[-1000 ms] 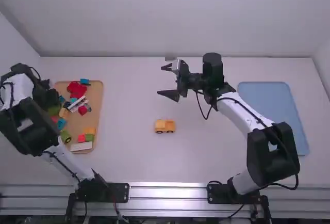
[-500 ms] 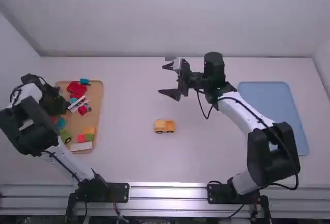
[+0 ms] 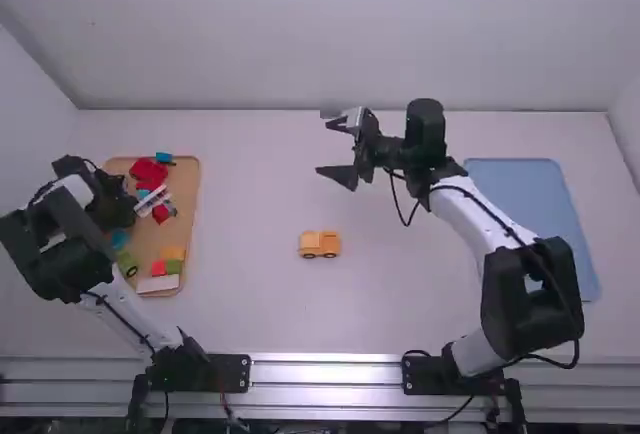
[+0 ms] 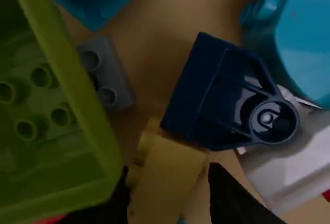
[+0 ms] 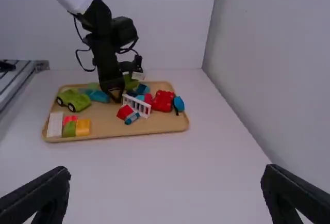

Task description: Assemble lego blocks to make yellow taxi

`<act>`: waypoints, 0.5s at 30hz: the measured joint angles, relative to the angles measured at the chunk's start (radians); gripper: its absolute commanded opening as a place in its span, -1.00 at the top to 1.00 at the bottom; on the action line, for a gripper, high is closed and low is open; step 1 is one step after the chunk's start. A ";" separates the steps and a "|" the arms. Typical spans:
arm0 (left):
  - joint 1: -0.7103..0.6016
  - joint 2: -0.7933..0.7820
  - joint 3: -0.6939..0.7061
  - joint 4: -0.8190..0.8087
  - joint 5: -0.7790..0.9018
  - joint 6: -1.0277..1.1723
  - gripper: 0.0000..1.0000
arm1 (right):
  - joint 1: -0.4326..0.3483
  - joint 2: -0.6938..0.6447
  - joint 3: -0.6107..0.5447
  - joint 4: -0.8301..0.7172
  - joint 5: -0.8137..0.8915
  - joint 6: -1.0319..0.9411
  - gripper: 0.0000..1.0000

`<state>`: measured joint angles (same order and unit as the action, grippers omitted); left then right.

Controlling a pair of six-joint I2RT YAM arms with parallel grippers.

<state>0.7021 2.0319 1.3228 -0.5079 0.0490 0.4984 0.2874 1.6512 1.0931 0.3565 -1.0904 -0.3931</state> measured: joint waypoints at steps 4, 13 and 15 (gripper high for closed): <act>0.000 0.000 -0.008 0.031 0.002 0.000 0.26 | 0.012 0.000 0.000 0.001 0.000 -0.010 -0.98; 0.000 0.000 -0.034 0.053 0.011 -0.003 0.67 | 0.014 0.000 0.000 0.005 -0.003 -0.011 -0.98; 0.000 0.000 -0.031 0.048 0.010 -0.016 0.74 | 0.014 0.000 0.000 0.003 -0.006 -0.010 -0.98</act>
<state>0.7021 2.0319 1.2919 -0.4595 0.0593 0.4820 0.3016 1.6512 1.0931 0.3595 -1.0966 -0.4034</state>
